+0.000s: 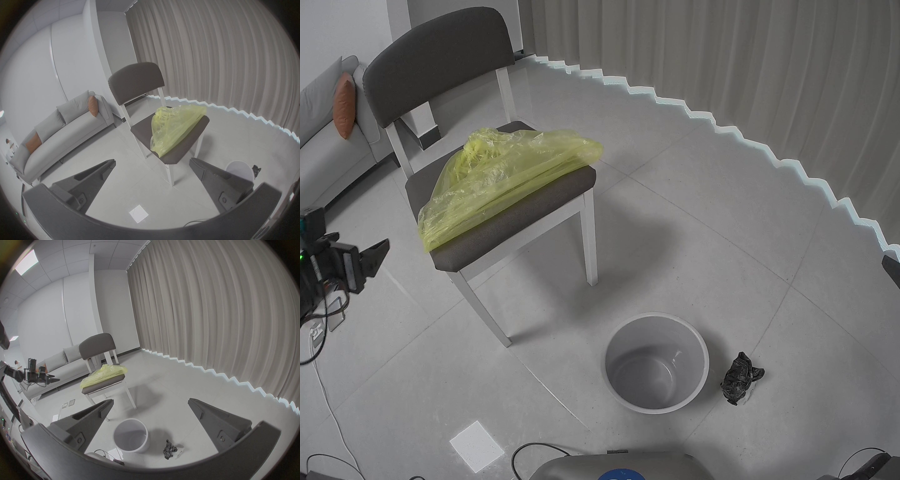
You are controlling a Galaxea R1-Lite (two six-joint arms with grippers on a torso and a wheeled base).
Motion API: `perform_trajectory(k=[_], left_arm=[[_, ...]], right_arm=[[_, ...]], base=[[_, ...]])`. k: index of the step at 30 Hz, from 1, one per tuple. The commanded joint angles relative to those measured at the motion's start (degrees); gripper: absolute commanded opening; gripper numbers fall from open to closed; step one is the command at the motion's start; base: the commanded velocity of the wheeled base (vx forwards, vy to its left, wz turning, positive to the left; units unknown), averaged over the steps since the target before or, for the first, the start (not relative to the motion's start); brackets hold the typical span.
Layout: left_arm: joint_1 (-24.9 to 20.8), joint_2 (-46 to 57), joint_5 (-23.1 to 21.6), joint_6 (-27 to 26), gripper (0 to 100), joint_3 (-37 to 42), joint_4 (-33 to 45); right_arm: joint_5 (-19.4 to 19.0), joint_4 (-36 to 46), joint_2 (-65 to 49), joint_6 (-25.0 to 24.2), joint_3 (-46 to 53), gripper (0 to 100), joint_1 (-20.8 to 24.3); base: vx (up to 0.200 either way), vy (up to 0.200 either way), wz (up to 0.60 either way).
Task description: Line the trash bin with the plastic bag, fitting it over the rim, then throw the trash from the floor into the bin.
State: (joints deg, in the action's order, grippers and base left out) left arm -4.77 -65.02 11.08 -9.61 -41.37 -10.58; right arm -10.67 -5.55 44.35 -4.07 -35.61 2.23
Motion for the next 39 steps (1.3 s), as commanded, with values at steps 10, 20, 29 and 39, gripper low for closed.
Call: perform_trajectory(k=[10,20,29,39], left_arm=[[-3.67,-23.74,3.24,-6.48,100,-9.43,-6.03],[-3.58,-32.36,3.51,-7.53,100,-18.65,-7.70],[-4.55,-34.47,3.68,-9.73,100,-19.88,-7.70],[-4.02,-37.98,5.79,-12.28,100,-23.05,-7.61]], right_arm=[[-0.23,0.01,1.62,0.12,0.28,100,-0.03],[-0.23,-0.08,2.58,0.38,0.80,100,-0.03],[-0.32,-0.08,3.38,0.38,0.89,100,0.05],[-0.23,-0.08,3.73,1.35,1.86,100,0.05]], base=[[0.000,0.000,0.00],[0.000,0.000,0.00],[0.000,0.000,0.00],[0.000,0.000,0.00]])
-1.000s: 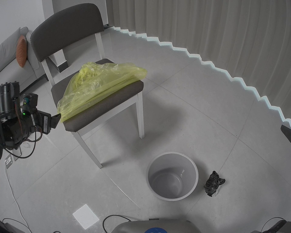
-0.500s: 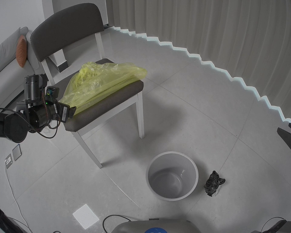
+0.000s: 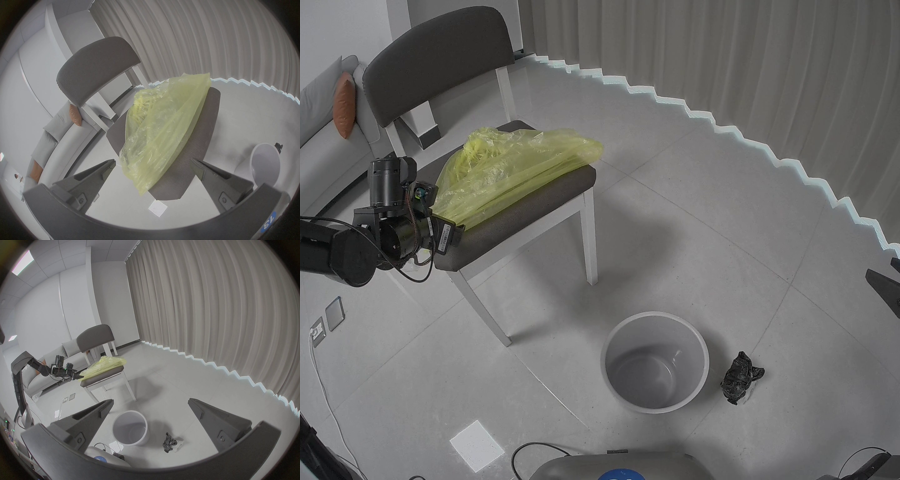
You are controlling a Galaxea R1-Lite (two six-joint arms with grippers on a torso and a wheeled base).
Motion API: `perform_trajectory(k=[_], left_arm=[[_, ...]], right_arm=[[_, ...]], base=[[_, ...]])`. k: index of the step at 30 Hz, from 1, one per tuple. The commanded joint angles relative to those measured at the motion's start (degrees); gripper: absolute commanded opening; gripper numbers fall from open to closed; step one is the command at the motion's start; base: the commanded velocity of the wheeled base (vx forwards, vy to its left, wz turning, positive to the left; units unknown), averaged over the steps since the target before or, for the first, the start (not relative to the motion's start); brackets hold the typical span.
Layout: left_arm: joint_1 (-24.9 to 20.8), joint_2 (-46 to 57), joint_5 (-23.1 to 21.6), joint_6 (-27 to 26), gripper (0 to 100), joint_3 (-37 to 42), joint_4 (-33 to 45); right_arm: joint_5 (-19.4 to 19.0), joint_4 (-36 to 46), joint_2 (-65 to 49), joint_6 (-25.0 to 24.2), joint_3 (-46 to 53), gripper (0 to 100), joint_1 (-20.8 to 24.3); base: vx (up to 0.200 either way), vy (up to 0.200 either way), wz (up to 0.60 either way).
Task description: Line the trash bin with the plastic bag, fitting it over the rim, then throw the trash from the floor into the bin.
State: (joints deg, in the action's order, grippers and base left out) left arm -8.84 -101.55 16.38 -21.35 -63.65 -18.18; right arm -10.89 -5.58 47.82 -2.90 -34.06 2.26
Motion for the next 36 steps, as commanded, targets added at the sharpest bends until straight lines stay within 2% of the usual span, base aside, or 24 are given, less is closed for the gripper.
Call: perform_trajectory(k=[1,9,11,21,25,27,36], left_arm=[[0.05,-1.46,0.49,-0.98,100,-0.78,-0.02],[0.05,-2.87,2.25,-3.62,100,-1.48,-0.37],[0.22,-3.31,4.27,-5.64,100,-2.27,-0.37],[1.28,-4.54,5.24,-6.43,100,-3.33,-0.46],[2.86,-5.06,5.76,-8.45,100,-3.68,-0.63],[5.06,-5.85,5.76,-11.00,100,-3.68,-2.57],[6.03,-5.94,5.76,-12.14,100,-3.68,-4.94]], right_arm=[[-0.01,-0.13,0.52,0.26,0.40,100,0.03],[-0.10,-0.31,0.78,0.44,0.66,100,0.03],[-0.19,-0.22,0.87,0.53,0.66,100,0.03],[-0.10,-0.48,2.01,0.53,1.10,100,0.03],[-0.10,-0.48,2.80,0.53,1.10,100,0.03],[-0.01,-0.57,3.77,0.53,1.19,100,-0.06],[-0.10,-0.74,4.03,0.62,1.45,100,0.03]], base=[[0.000,0.000,0.00],[0.000,0.000,0.00],[0.000,0.000,0.00],[0.000,0.000,0.00],[0.000,0.000,0.00],[0.000,0.000,0.00],[0.000,0.000,0.00]])
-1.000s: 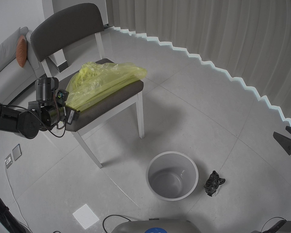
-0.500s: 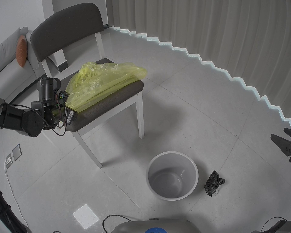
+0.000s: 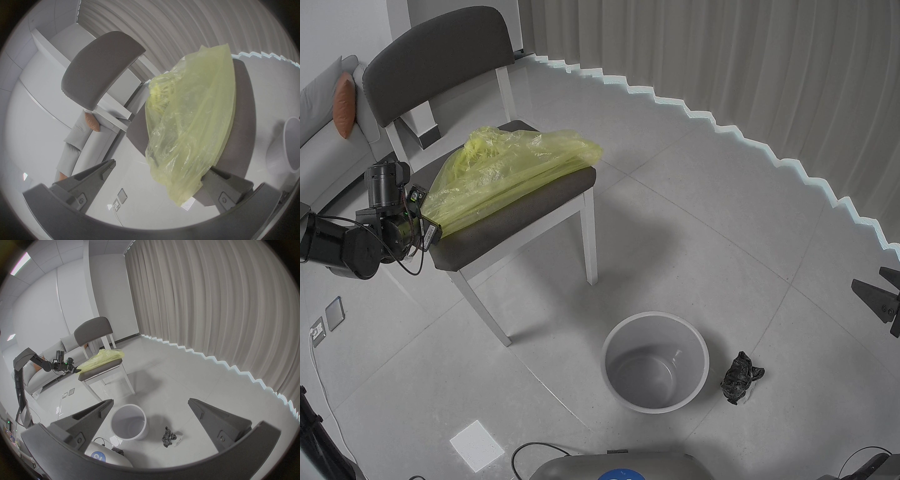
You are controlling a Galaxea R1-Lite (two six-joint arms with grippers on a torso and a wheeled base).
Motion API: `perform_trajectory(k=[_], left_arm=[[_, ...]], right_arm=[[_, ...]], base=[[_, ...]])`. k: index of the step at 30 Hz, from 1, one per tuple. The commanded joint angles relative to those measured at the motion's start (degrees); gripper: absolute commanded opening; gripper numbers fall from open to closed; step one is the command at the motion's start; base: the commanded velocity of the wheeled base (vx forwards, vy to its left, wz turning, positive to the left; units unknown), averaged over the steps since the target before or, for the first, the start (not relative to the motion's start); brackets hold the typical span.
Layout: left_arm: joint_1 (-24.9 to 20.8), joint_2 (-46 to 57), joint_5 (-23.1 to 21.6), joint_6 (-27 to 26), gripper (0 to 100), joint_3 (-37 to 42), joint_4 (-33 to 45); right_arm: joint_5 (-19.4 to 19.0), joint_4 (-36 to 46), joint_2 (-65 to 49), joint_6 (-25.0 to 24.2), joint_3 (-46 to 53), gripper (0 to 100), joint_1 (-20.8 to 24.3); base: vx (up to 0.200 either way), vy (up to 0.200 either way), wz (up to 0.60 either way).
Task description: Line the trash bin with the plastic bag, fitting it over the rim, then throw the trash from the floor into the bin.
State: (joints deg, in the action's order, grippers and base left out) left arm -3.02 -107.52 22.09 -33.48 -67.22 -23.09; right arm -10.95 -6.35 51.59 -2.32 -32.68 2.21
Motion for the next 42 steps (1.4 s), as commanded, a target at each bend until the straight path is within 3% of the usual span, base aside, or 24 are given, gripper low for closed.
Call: perform_trajectory(k=[1,11,19,36,37,42], left_arm=[[0.21,0.03,0.06,-0.01,100,-0.19,-0.03],[-0.40,-0.67,0.23,-0.01,100,-0.46,-0.11],[-2.95,-2.52,3.31,-0.01,100,-3.53,0.15],[-2.51,-2.87,5.60,-0.10,100,-3.71,0.15],[-2.51,-2.87,5.68,-0.10,0,-3.71,0.15],[-2.51,-2.96,5.68,-0.10,0,-3.71,0.15]], right_arm=[[-0.04,0.02,0.26,0.03,0.08,100,0.08],[-0.13,0.02,0.26,0.56,0.08,100,0.08],[-0.13,0.11,0.26,0.82,0.16,100,0.08],[-0.21,0.02,0.26,1.35,0.60,100,0.08],[-0.21,0.02,0.26,1.44,0.60,100,0.08],[-0.30,0.02,0.09,1.53,0.60,100,0.08]], base=[[0.000,0.000,0.00],[0.000,0.000,0.00],[0.000,0.000,0.00],[0.000,0.000,0.00],[0.000,0.000,0.00],[0.000,0.000,0.00]])
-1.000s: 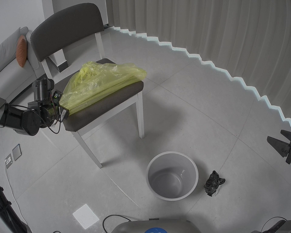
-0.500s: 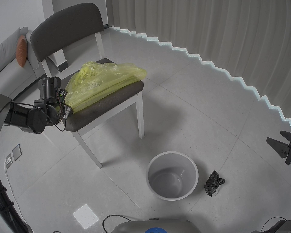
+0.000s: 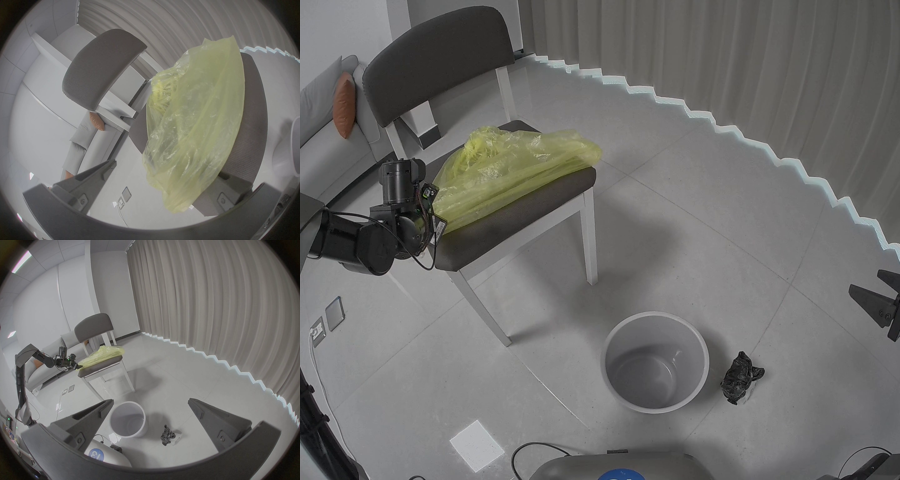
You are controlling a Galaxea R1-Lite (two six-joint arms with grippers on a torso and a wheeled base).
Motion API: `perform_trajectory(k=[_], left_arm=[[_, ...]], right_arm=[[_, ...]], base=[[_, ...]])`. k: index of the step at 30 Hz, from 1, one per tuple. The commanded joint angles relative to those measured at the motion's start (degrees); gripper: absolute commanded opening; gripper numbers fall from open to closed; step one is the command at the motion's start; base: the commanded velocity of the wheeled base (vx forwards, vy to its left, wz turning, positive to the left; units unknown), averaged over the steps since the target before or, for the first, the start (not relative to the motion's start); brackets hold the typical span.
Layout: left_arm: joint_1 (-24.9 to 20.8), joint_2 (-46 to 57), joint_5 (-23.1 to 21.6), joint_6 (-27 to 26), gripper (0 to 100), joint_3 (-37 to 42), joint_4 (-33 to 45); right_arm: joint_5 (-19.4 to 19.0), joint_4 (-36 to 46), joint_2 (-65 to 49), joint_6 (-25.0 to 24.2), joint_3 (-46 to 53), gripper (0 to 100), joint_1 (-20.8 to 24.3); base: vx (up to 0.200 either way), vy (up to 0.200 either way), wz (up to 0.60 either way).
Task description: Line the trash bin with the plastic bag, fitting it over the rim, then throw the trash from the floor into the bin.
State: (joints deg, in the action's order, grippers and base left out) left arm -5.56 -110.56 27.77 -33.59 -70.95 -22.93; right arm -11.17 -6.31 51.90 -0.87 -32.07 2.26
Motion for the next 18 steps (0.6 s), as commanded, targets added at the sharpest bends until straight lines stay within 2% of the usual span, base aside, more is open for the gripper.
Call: perform_trajectory(k=[1,18], left_arm=[[0.02,0.08,0.09,0.01,0,0.02,0.08],[-1.47,4.12,0.00,-0.78,0,0.20,-0.18]], right_arm=[[-0.08,-0.01,-0.22,0.07,0.08,100,0.03],[-0.08,-0.01,0.84,0.87,0.61,100,0.03]], base=[[0.000,0.000,0.00],[0.000,0.000,0.00]])
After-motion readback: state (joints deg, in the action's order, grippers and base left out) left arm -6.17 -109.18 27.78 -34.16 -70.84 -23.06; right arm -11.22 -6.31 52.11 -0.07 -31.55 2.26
